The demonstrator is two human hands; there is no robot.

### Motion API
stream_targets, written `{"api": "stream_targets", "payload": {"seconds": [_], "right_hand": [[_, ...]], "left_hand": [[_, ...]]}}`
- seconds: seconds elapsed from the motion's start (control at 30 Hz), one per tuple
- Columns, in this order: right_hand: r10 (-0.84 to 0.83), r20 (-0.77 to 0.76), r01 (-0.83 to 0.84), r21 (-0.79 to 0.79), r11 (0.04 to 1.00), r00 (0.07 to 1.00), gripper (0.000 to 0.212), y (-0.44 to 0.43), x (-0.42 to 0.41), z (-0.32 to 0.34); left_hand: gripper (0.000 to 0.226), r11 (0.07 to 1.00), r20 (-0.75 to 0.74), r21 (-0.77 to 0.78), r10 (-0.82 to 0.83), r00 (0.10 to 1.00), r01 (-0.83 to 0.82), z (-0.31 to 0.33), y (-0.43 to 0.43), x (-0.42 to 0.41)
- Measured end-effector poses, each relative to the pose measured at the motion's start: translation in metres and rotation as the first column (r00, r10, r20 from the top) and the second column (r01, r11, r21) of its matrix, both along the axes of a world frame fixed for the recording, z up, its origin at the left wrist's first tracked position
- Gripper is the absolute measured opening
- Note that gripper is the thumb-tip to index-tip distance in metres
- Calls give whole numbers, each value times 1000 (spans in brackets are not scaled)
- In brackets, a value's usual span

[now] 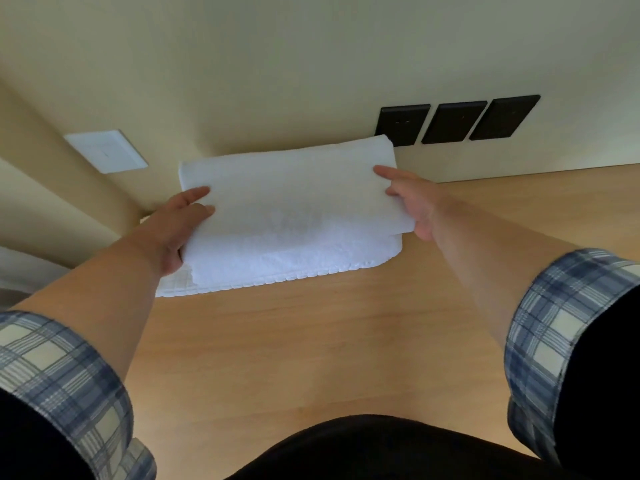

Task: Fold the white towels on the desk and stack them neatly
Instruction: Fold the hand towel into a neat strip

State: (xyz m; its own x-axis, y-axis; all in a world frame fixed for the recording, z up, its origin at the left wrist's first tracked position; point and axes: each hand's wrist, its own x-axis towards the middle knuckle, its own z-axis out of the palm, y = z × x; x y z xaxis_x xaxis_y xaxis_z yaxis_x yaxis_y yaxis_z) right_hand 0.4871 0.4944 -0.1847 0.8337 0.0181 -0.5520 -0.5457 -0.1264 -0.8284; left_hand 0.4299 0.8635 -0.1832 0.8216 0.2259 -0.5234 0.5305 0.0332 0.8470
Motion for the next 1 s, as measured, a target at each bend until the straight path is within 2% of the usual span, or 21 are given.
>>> {"api": "stream_targets", "payload": {"seconds": [0.1,0.23,0.3,0.33,0.37,0.4,0.43,0.47,0.5,0.53,0.57,0.6,0.67,0.77,0.83,0.9,0.93,1.0], "right_hand": [[-10,11,10,5,1000,1000,42,3,2,0],[-12,43,13,-35,999,999,43,4,2,2],[7,80,0,-96,995,997,42,5,0,1],[39,107,-23,-150,988,993,41,5,-1,2],[83,140,-50,-224,973,987,41,5,-2,4],[134,178,-68,-338,939,975,44,7,-1,5],[201,225,-65,-499,864,954,46,12,0,5],[303,271,-47,-671,740,914,46,20,-1,5],[432,305,-16,-801,598,849,45,33,-4,6],[563,322,1,-868,496,761,44,49,-11,6],[667,308,-31,-895,444,679,46,64,-17,7],[735,261,-95,-910,404,626,49,75,-22,7],[796,148,-196,-928,318,587,59,79,-23,5],[769,9,-245,-945,216,640,78,61,-14,7],[700,-55,-270,-942,201,712,81,47,-11,11],[661,-96,-321,-919,228,744,80,34,-16,15],[650,-107,-342,-907,246,752,79,28,-19,19],[617,-101,-340,-896,284,781,78,15,-26,30]], "left_hand": [[19,1000,-14,9,10,1000,-10,0,3,10],[22,997,11,75,24,1000,-25,1,0,13],[23,978,-16,206,-3,1000,6,2,-3,12],[27,934,-26,355,-37,999,44,4,-5,13],[32,833,-26,545,-92,995,91,7,-8,15],[39,674,-16,728,-168,986,127,10,-14,17],[45,504,16,854,-272,962,128,14,-25,17],[48,386,51,915,-404,913,119,18,-40,16],[49,306,50,942,-537,842,139,21,-58,13],[52,232,8,956,-637,771,181,19,-74,12],[56,164,-65,957,-683,727,239,16,-85,11],[61,116,-149,946,-677,721,304,11,-89,13],[68,91,-271,913,-593,758,398,6,-80,23],[76,80,-371,881,-495,786,466,0,-53,37],[79,140,-397,856,-440,806,498,-2,-41,41],[81,209,-418,834,-365,832,511,2,-36,37],[82,186,-417,850,-334,845,493,6,-38,33],[80,52,-359,912,-381,852,407,19,-55,24]]}}
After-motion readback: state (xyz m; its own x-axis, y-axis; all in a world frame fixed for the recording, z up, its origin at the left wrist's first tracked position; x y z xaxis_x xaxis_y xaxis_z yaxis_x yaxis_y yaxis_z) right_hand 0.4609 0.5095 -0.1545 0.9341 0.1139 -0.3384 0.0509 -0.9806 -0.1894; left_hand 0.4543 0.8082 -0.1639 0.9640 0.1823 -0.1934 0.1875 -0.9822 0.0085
